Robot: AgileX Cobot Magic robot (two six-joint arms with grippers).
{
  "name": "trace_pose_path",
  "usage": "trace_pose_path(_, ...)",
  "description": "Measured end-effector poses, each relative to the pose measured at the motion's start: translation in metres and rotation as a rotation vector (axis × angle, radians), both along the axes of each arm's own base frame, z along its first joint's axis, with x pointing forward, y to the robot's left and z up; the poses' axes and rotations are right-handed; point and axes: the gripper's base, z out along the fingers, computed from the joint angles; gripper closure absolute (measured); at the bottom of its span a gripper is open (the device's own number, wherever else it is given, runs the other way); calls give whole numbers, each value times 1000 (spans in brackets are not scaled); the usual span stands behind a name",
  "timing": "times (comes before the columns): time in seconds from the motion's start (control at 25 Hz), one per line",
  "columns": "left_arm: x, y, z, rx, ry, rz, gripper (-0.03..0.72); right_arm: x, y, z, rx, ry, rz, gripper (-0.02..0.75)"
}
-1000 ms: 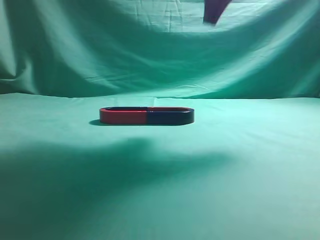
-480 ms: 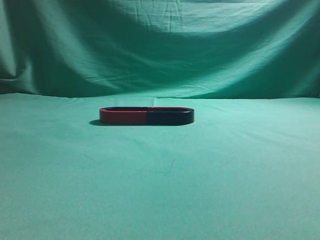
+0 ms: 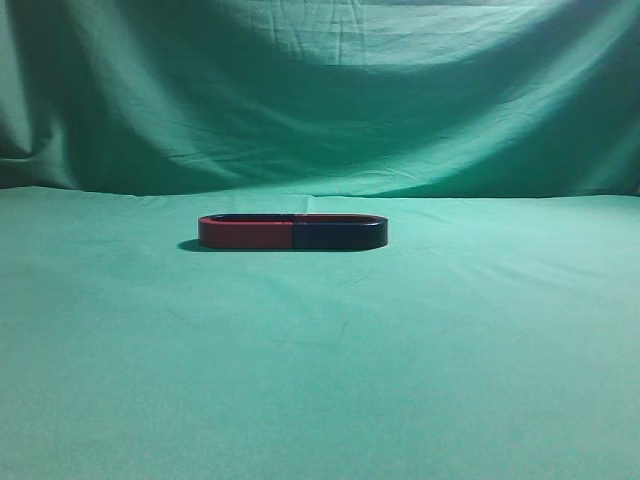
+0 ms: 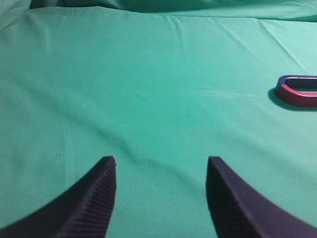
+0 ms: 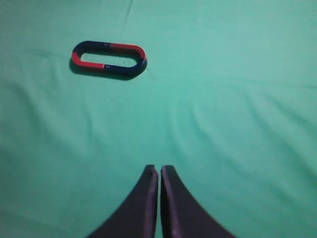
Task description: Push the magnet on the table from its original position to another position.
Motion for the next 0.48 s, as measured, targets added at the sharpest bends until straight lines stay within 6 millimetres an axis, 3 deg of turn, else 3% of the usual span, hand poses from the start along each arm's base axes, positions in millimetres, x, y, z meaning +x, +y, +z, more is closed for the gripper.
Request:
trace_pose_path(0.28,0,0,0,0,0,0,316,-55,-25,-22,40,-140,-10,738)
trace_pose_path(0.48,0,0,0,0,0,0,316,-68,-32,-35,56,-203,-17,738)
